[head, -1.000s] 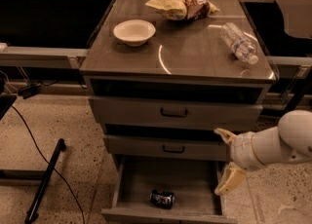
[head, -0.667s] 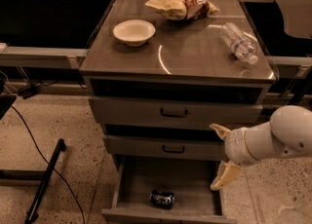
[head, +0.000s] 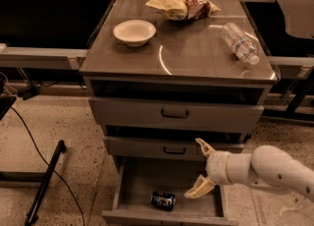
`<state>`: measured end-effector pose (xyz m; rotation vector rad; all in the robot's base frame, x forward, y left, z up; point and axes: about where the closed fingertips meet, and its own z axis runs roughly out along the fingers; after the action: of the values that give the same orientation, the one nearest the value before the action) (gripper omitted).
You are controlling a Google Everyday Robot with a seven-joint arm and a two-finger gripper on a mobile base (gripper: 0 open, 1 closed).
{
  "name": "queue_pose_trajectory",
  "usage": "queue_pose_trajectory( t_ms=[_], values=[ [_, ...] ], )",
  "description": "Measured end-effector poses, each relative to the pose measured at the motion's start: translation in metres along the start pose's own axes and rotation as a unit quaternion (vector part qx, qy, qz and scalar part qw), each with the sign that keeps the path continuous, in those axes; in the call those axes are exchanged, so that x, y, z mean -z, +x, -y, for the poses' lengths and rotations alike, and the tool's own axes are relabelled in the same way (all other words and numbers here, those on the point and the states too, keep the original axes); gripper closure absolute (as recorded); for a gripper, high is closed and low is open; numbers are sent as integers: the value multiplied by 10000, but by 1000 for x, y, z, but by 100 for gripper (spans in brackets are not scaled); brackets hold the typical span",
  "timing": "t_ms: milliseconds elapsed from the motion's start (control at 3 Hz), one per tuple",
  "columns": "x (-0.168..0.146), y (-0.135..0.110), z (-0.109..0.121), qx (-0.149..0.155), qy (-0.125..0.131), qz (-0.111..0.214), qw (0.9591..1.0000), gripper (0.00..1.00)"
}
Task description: Pick pepsi can from bottom drawer and place on counter
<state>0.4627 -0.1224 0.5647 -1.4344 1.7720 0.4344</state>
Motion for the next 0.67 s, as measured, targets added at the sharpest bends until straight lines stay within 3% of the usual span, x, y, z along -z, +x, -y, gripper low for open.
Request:
queue_pose_trajectory(
  t_ms=[333, 667],
  values=[
    [-10, 30, 35, -87, 719, 592, 9956, 0],
    [-25, 56, 57, -222, 861, 729, 9934, 0]
  ],
)
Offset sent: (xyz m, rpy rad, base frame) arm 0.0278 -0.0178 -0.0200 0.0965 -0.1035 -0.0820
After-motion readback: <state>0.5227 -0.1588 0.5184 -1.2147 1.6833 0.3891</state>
